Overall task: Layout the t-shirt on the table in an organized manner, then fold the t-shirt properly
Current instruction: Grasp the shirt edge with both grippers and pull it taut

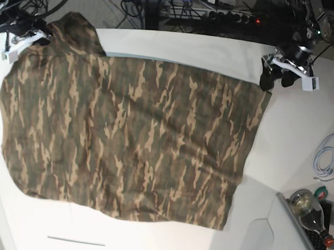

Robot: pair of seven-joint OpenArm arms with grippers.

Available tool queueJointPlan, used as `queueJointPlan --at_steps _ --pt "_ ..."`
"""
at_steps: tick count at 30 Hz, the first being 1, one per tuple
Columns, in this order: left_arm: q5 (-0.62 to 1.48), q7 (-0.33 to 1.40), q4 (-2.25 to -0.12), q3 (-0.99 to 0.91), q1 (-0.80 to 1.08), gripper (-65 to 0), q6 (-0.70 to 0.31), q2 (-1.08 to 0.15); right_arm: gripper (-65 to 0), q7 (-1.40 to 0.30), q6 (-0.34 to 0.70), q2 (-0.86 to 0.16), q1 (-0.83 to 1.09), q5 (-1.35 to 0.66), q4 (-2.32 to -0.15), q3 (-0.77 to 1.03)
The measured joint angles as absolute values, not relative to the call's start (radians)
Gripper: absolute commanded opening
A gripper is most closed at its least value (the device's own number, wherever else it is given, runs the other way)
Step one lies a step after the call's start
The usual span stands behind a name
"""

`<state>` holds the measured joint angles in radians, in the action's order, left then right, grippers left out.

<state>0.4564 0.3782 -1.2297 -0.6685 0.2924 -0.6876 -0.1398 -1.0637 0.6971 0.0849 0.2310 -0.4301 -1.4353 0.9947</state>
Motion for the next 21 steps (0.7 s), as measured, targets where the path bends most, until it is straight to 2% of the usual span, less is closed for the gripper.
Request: queueJointPlan --at_steps 6,9,11,13,14,15,19,21 --pt "0.47 0.353 -1.079 -0.669 0.18 -16.3 -0.69 -0.141 -65.0 -1.065 0.697 0.061 0.234 -0.43 -1.435 0.994" --pt "0.445 0.327 -1.042 -0.604 0.142 -16.9 -0.69 -0.151 -65.0 -1.065 0.697 0.064 0.245 -0.431 -1.435 0.993" --pt "0.397 0.303 -1.037 -0.556 0.128 -25.5 -0.691 -0.15 -65.0 -1.066 0.697 0.066 0.246 -0.43 -1.435 0.993" --pt "0.366 0.267 -1.038 -0.532 0.135 -45.3 -0.69 -0.126 -65.0 -1.066 0.697 0.065 0.244 -0.431 -1.436 0.993" --pt "0.347 0.257 -1.037 -0.528 0.144 -59.1 -0.691 -0.114 -65.0 -1.066 0.697 0.065 0.244 -0.431 -1.436 0.993" --pt "0.34 0.268 -1.043 -0.527 0.157 -65.0 -0.701 -0.108 -65.0 -1.079 0.697 0.065 0.244 -0.43 -1.436 0.993" --pt "0.345 0.282 -1.12 -0.528 0.236 -65.0 -0.704 -0.117 -65.0 -1.112 0.697 0.064 0.239 -0.426 -1.436 0.993" --pt "0.337 0.301 -1.203 -0.529 0.289 -65.0 -0.627 -0.12 -65.0 -1.117 0.697 0.064 0.228 -0.428 -1.438 0.993"
